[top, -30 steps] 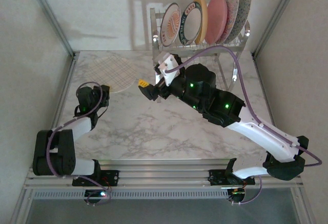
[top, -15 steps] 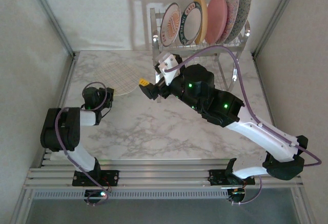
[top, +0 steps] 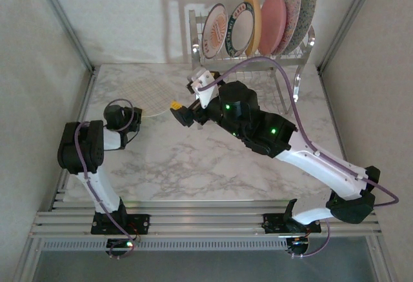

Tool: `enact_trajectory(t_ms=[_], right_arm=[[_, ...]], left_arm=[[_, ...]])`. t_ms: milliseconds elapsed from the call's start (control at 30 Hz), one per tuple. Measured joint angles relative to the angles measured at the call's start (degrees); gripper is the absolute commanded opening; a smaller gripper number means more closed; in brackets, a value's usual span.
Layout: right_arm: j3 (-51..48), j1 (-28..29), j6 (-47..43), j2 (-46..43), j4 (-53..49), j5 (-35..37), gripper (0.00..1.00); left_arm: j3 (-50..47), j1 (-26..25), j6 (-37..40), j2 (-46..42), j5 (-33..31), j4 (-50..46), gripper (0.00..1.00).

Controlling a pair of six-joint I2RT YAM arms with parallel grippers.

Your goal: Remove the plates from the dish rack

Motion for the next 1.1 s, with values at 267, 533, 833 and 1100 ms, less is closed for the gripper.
enact_trajectory(t_ms=[267, 533, 833, 1100], right_arm=[[0.72, -0.76, 0.85, 0.74, -0.68, -0.11, 0.99], [0.90, -1.20, 1.49, 1.29, -0.85, -0.24, 0.99], [1.64, -2.54, 3.37, 1.40, -1.95, -0.61, 0.99], [2.38, -2.89, 3.96, 1.55, -2.21, -0.68, 0.99]], left_arm=[[5.51, 0.72, 0.42, 5.25, 1.97, -0.09, 0.00], [7.69, 0.85, 1.22, 6.67, 3.19, -1.05, 0.28], [11.65, 0.94, 4.35, 6.25, 3.26, -9.51, 0.53], [14.03, 0.94, 6.29, 4.28, 1.97, -17.75, 0.64]])
